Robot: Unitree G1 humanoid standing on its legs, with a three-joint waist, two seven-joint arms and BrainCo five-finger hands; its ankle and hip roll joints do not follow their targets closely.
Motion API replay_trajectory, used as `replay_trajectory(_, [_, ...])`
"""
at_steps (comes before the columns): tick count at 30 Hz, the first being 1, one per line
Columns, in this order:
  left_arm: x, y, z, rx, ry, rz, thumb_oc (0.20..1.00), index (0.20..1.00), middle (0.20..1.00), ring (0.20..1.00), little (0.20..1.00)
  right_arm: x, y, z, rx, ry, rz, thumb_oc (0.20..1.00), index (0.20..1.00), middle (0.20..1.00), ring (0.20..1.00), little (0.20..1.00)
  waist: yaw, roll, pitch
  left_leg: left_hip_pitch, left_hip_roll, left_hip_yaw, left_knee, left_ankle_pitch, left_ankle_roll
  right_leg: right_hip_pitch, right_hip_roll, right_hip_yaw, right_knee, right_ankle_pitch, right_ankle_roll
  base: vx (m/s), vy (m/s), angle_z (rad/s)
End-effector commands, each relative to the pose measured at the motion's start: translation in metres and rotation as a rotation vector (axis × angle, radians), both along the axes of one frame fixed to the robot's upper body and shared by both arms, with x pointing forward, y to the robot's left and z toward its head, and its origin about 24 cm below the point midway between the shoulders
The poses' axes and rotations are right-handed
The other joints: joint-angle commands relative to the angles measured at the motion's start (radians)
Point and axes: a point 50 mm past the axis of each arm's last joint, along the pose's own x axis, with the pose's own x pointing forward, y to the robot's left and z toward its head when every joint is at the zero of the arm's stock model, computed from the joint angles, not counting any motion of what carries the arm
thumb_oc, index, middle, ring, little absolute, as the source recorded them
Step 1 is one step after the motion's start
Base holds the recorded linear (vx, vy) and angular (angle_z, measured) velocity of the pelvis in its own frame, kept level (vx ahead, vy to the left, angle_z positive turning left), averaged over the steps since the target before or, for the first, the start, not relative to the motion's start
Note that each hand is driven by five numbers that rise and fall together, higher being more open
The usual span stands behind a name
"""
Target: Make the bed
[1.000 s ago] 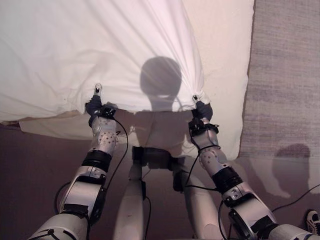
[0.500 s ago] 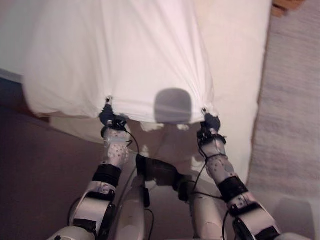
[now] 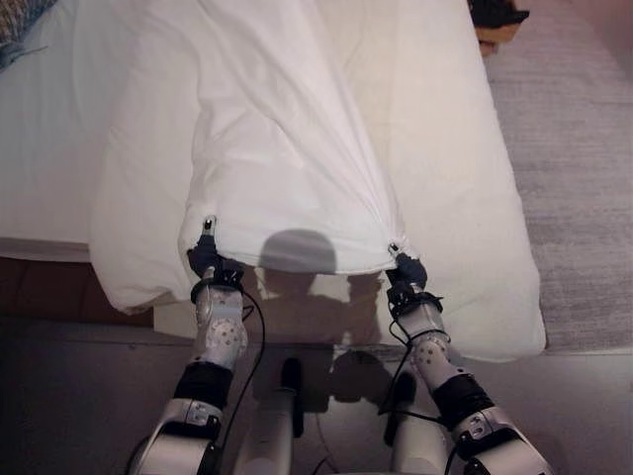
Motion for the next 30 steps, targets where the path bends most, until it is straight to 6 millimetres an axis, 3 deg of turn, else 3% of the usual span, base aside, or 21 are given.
replay_trajectory(1, [-0.021, 0.053, 0.031, 0.124, -0.15, 0.173, 0.2, 0.2, 0.2, 0.2, 0.2, -0.043, -0.04, -0.052, -0.068, 0.152, -0.099, 0.2, 0.2, 0.2, 0.2, 0.2, 0.002, -0.012, -0.099, 0.086, -0.023, -0.049, -0.235, 0.102, -0.11, 0.092, 0.19, 0.034, -0.134, 0.036, -0.001, -0.14, 0.235, -0.58])
replay_trajectory(3, [-0.019, 0.046, 0.022, 0.123, -0.124, 0.138, 0.2, 0.2, 0.2, 0.2, 0.2, -0.045, -0.039, -0.052, -0.046, 0.147, -0.102, 0.2, 0.2, 0.2, 0.2, 0.2, -0.002, -0.018, -0.11, 0.068, -0.052, -0.042, -0.24, 0.139, -0.114, 0.118, 0.301, 0.13, -0.155, -0.016, -0.024, -0.22, 0.237, -0.2])
replay_trajectory(4, [-0.019, 0.044, 0.019, 0.135, -0.111, 0.126, 0.2, 0.2, 0.2, 0.2, 0.2, -0.044, -0.038, -0.051, -0.037, 0.138, -0.101, 0.2, 0.2, 0.2, 0.2, 0.2, 0.01, -0.014, -0.116, 0.04, -0.066, -0.031, -0.265, 0.179, -0.129, 0.15, 0.334, 0.144, -0.244, -0.045, -0.078, -0.2, 0.169, 0.0])
replay_trajectory(7, [-0.017, 0.031, 0.013, 0.122, -0.099, 0.075, 0.2, 0.2, 0.2, 0.2, 0.2, -0.043, -0.041, -0.049, -0.013, 0.129, -0.129, 0.2, 0.2, 0.2, 0.2, 0.2, 0.008, 0.01, -0.112, 0.002, -0.078, -0.048, -0.275, 0.236, -0.164, 0.168, 0.351, 0.169, -0.309, -0.059, -0.113, -0.19, 0.122, 0.09])
replay_trajectory(8, [-0.015, 0.02, 0.014, 0.103, -0.117, 0.047, 0.2, 0.2, 0.2, 0.2, 0.2, -0.042, -0.045, -0.045, -0.02, 0.118, -0.149, 0.2, 0.2, 0.2, 0.2, 0.2, 0.007, 0.021, -0.094, -0.035, -0.08, -0.041, -0.257, 0.255, -0.192, 0.16, 0.338, 0.156, -0.306, -0.062, -0.116, -0.22, 0.162, 0.54])
replay_trajectory(10, [-0.015, 0.016, 0.012, 0.099, -0.111, 0.031, 0.2, 0.2, 0.2, 0.2, 0.2, -0.041, -0.048, -0.043, -0.027, 0.108, -0.157, 0.2, 0.2, 0.2, 0.2, 0.2, 0.001, 0.033, -0.093, -0.044, -0.076, -0.028, -0.242, 0.241, -0.191, 0.161, 0.325, 0.132, -0.317, -0.058, -0.112, -0.17, 0.173, 1.09])
replay_trajectory(12, [-0.015, 0.006, 0.001, 0.089, -0.074, -0.011, 0.2, 0.2, 0.2, 0.2, 0.2, -0.044, -0.056, -0.046, -0.023, 0.123, -0.188, 0.2, 0.2, 0.2, 0.2, 0.2, -0.036, 0.038, -0.092, -0.014, -0.063, -0.012, -0.096, 0.119, -0.133, 0.131, 0.251, 0.103, -0.3, -0.025, -0.091, -0.18, 0.301, 0.42])
replay_trajectory(13, [-0.015, 0.004, -0.001, 0.084, -0.072, -0.019, 0.2, 0.2, 0.2, 0.2, 0.2, -0.045, -0.057, -0.047, -0.024, 0.129, -0.187, 0.2, 0.2, 0.2, 0.2, 0.2, -0.051, 0.031, -0.098, -0.007, -0.041, -0.015, -0.033, 0.066, -0.12, 0.122, 0.219, 0.096, -0.297, -0.012, -0.083, -0.15, 0.288, 0.27])
replay_trajectory(15, [-0.017, 0.004, -0.002, 0.065, -0.074, -0.019, 0.2, 0.2, 0.2, 0.2, 0.2, -0.045, -0.055, -0.047, -0.035, 0.137, -0.168, 0.2, 0.2, 0.2, 0.2, 0.2, -0.059, 0.004, -0.116, 0.006, 0.059, -0.108, 0.059, 0.009, -0.118, 0.105, 0.134, 0.092, -0.299, 0.017, -0.062, -0.08, 0.399, 0.82])
replay_trajectory(17, [-0.017, 0.004, -0.002, 0.065, -0.074, -0.019, 0.2, 0.2, 0.2, 0.2, 0.2, -0.045, -0.055, -0.047, -0.035, 0.137, -0.168, 0.2, 0.2, 0.2, 0.2, 0.2, -0.06, 0.005, -0.115, 0.008, 0.059, -0.108, 0.059, 0.009, -0.118, 0.107, 0.134, 0.092, -0.299, 0.017, -0.062, 0.05, 0.279, 0.47])
replay_trajectory(18, [-0.02, 0.007, -0.006, 0.046, -0.055, -0.001, 0.2, 0.2, 0.2, 0.2, 0.2, -0.045, -0.051, -0.049, -0.032, 0.151, -0.157, 0.2, 0.2, 0.2, 0.2, 0.2, -0.056, 0.0, -0.135, 0.047, 0.132, -0.184, 0.015, 0.037, -0.136, 0.11, 0.1, 0.113, -0.297, 0.028, -0.043, 0.08, 0.307, 0.04])
replay_trajectory(19, [-0.02, 0.007, -0.006, 0.046, -0.055, -0.001, 0.2, 0.2, 0.2, 0.2, 0.2, -0.045, -0.051, -0.049, -0.032, 0.151, -0.157, 0.2, 0.2, 0.2, 0.2, 0.2, -0.057, -0.001, -0.137, 0.046, 0.132, -0.185, 0.011, 0.041, -0.136, 0.109, 0.1, 0.112, -0.299, 0.03, -0.043, 0.12, 0.49, -0.26])
replay_trajectory(20, [-0.02, 0.009, -0.006, 0.043, -0.049, 0.01, 0.2, 0.2, 0.2, 0.2, 0.2, -0.045, -0.049, -0.05, -0.032, 0.158, -0.155, 0.2, 0.2, 0.2, 0.2, 0.2, -0.05, -0.002, -0.142, 0.069, 0.159, -0.229, -0.026, 0.059, -0.15, 0.112, 0.086, 0.134, -0.299, 0.037, -0.033, 0.04, 0.858, -0.32])
replay_trajectory(21, [-0.018, 0.006, -0.004, 0.036, -0.052, 0.001, 0.2, 0.2, 0.2, 0.2, 0.2, -0.043, -0.047, -0.046, -0.05, 0.154, -0.136, 0.2, 0.2, 0.2, 0.2, 0.2, -0.041, 0.0, -0.144, 0.102, 0.136, -0.32, -0.029, -0.007, -0.178, 0.121, 0.021, 0.193, -0.311, 0.089, 0.009, 0.04, 0.861, -0.21])
replay_trajectory(22, [-0.018, 0.006, -0.004, 0.036, -0.053, 0.001, 0.2, 0.2, 0.2, 0.2, 0.2, -0.043, -0.047, -0.046, -0.05, 0.153, -0.137, 0.2, 0.2, 0.2, 0.2, 0.2, -0.041, -0.001, -0.146, 0.1, 0.134, -0.321, -0.031, -0.004, -0.177, 0.118, 0.019, 0.193, -0.314, 0.092, 0.01, 0.01, 0.94, -0.18])
replay_trajectory(23, [-0.018, 0.002, -0.012, 0.037, -0.024, -0.021, 0.2, 0.2, 0.2, 0.2, 0.2, -0.044, -0.051, -0.047, -0.066, 0.157, -0.141, 0.2, 0.2, 0.2, 0.2, 0.2, -0.047, -0.002, -0.155, 0.099, 0.105, -0.289, -0.037, -0.031, -0.165, 0.133, -0.03, 0.186, -0.33, 0.156, 0.031, -0.03, 0.524, -0.02])
replay_trajectory(25, [-0.017, -0.002, -0.009, 0.073, -0.032, -0.047, 0.2, 0.2, 0.2, 0.2, 0.2, -0.043, -0.051, -0.047, -0.08, 0.163, -0.138, 0.2, 0.2, 0.2, 0.2, 0.2, -0.039, -0.017, -0.15, 0.074, 0.045, -0.26, 0.004, -0.057, -0.142, 0.093, -0.093, 0.178, -0.352, 0.293, 0.03, -0.1, 0.593, 0.03])
replay_trajectory(26, [-0.017, -0.002, -0.009, 0.073, -0.032, -0.047, 0.2, 0.2, 0.2, 0.2, 0.2, -0.043, -0.051, -0.047, -0.08, 0.163, -0.138, 0.2, 0.2, 0.2, 0.2, 0.2, -0.039, -0.017, -0.15, 0.073, 0.045, -0.259, 0.004, -0.057, -0.142, 0.092, -0.093, 0.179, -0.352, 0.293, 0.03, -0.17, 0.588, -0.31])
replay_trajectory(27, [-0.016, 0.002, -0.009, 0.112, -0.018, -0.045, 0.2, 0.2, 0.2, 0.2, 0.2, -0.04, -0.04, -0.048, -0.034, 0.169, -0.132, 0.2, 0.2, 0.2, 0.2, 0.2, -0.019, -0.004, -0.149, 0.094, 0.051, -0.204, -0.075, -0.032, -0.137, 0.074, -0.081, 0.096, -0.348, 0.295, 0.032, -0.14, 0.575, -0.42])
replay_trajectory(29, [-0.017, 0.005, -0.011, 0.142, -0.003, -0.046, 0.2, 0.2, 0.2, 0.2, 0.2, -0.039, -0.036, -0.049, -0.019, 0.166, -0.113, 0.2, 0.2, 0.2, 0.2, 0.2, -0.022, 0.017, -0.157, 0.119, 0.035, -0.182, -0.139, -0.001, -0.126, 0.071, -0.021, 0.096, -0.283, 0.225, 0.014, -0.1, 0.535, -0.42])
replay_trajectory(30, [-0.017, 0.005, -0.011, 0.142, -0.003, -0.046, 0.2, 0.2, 0.2, 0.2, 0.2, -0.039, -0.036, -0.049, -0.019, 0.165, -0.112, 0.2, 0.2, 0.2, 0.2, 0.2, -0.022, 0.016, -0.158, 0.118, 0.034, -0.182, -0.142, 0.002, -0.126, 0.069, -0.022, 0.096, -0.283, 0.226, 0.014, -0.08, 0.462, -0.16])
